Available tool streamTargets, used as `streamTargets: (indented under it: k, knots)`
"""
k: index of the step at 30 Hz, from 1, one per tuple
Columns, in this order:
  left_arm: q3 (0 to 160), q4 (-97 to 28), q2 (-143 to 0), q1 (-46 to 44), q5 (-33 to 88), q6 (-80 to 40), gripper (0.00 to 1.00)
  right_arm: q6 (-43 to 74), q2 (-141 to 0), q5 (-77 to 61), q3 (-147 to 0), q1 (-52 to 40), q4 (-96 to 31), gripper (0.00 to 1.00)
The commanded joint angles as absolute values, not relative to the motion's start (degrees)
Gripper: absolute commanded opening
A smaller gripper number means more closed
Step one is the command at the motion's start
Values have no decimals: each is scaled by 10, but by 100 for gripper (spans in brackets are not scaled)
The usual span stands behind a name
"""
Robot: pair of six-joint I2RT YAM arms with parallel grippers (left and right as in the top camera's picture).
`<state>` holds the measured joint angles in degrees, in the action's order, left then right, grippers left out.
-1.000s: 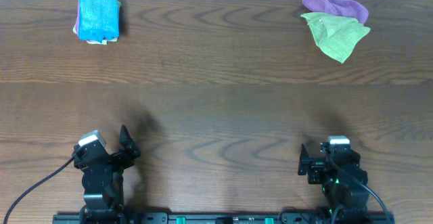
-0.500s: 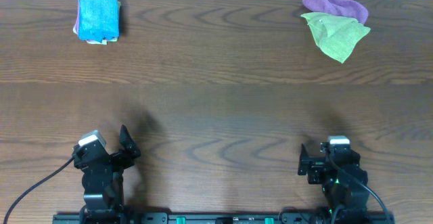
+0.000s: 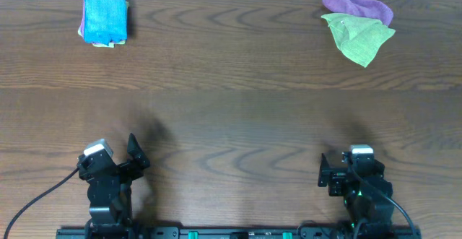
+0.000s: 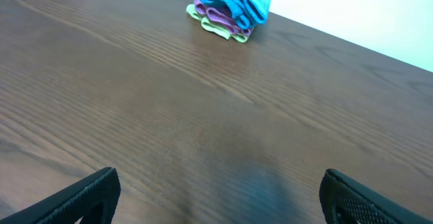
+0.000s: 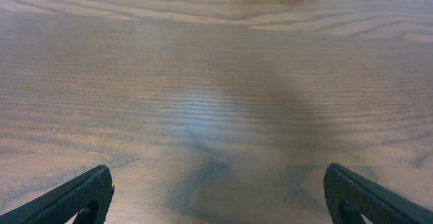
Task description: Fold the cloth
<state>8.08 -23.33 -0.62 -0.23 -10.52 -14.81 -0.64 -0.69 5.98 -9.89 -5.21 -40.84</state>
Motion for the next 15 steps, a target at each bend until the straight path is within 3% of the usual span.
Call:
streamTargets:
  k: [1,15]
  knots:
    - [69,-235,-3,-4,-109,-148,95,-1,-3,55,-93,-57,-388,99]
    - [69,-235,-3,-4,-109,-148,95,117,-35,-18,-94,-57,-75,99]
